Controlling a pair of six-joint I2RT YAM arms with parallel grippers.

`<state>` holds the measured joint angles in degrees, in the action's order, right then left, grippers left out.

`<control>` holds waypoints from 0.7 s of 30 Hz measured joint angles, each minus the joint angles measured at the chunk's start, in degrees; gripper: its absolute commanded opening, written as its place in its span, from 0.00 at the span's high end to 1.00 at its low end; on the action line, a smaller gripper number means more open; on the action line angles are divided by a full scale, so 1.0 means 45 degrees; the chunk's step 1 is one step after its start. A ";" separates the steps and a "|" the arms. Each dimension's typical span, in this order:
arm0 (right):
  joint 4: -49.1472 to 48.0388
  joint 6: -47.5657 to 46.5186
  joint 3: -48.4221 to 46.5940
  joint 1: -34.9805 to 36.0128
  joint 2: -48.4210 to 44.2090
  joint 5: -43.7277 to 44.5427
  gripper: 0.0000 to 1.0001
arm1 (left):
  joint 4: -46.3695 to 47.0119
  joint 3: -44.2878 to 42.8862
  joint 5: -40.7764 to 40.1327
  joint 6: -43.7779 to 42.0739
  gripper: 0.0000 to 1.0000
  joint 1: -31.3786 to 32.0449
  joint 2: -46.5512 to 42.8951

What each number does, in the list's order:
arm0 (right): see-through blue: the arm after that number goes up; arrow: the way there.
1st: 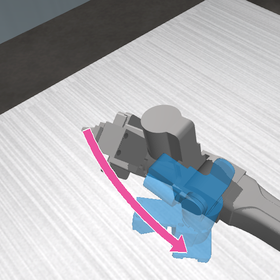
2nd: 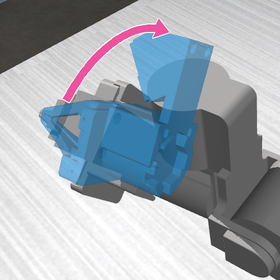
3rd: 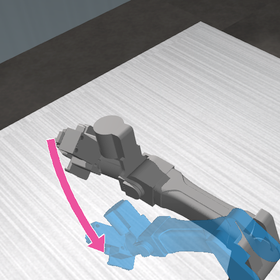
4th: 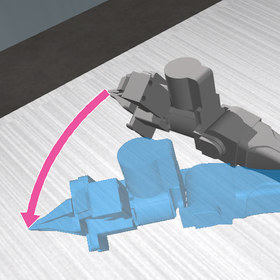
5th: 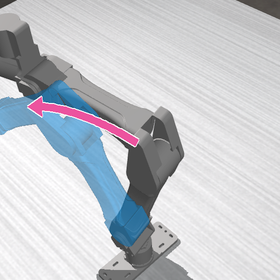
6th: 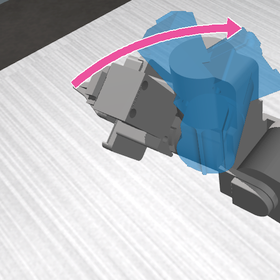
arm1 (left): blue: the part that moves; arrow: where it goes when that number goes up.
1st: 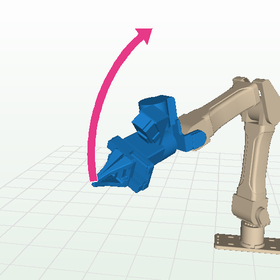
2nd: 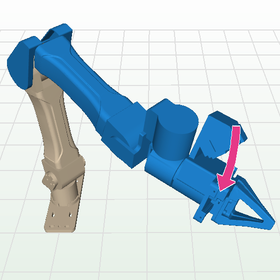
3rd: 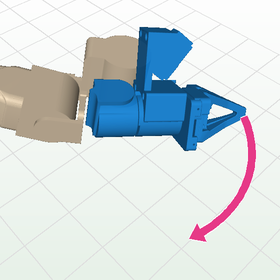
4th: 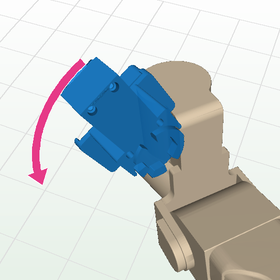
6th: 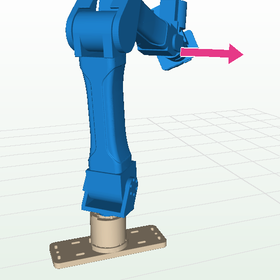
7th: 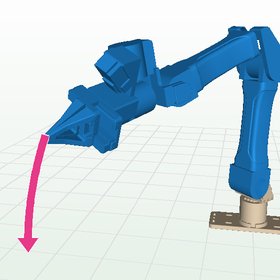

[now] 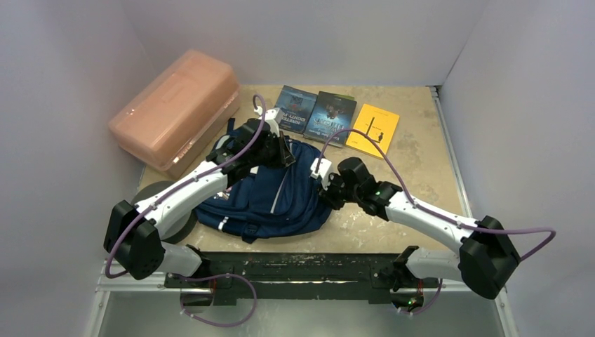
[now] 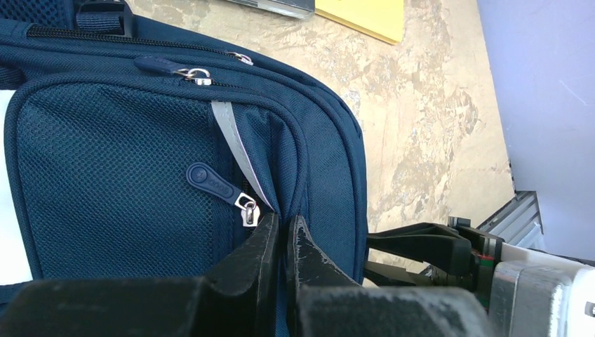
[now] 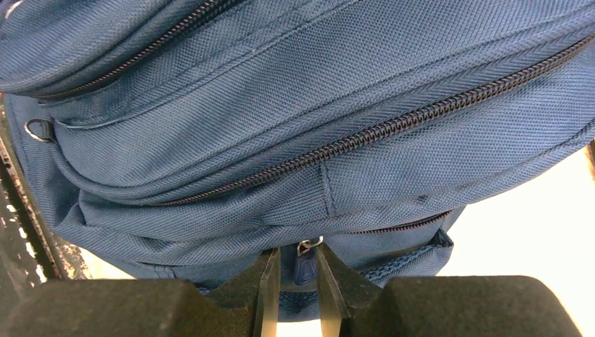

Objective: Pack the student bag
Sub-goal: Unzip the student bag at the center of the board.

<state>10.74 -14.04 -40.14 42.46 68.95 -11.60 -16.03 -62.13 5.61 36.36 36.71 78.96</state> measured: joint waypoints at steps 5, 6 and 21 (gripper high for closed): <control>-0.0136 -0.0146 0.0068 0.0243 0.0102 0.0437 0.64 | -0.0044 0.0000 -0.0005 0.0000 1.00 0.0000 -0.0083; -0.0146 -0.0189 0.0073 0.0330 0.0107 0.0505 0.65 | -0.0078 0.0000 -0.0005 0.0000 1.00 0.0000 -0.0121; 0.2225 0.0141 -0.1622 0.1535 0.0850 0.1583 1.00 | -0.0151 0.0000 -0.0374 0.0000 1.00 0.0015 -0.0180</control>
<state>20.75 -13.41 -47.44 49.36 72.77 -4.47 -16.71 -62.13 3.92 36.36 36.77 78.15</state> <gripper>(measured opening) 0.016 0.031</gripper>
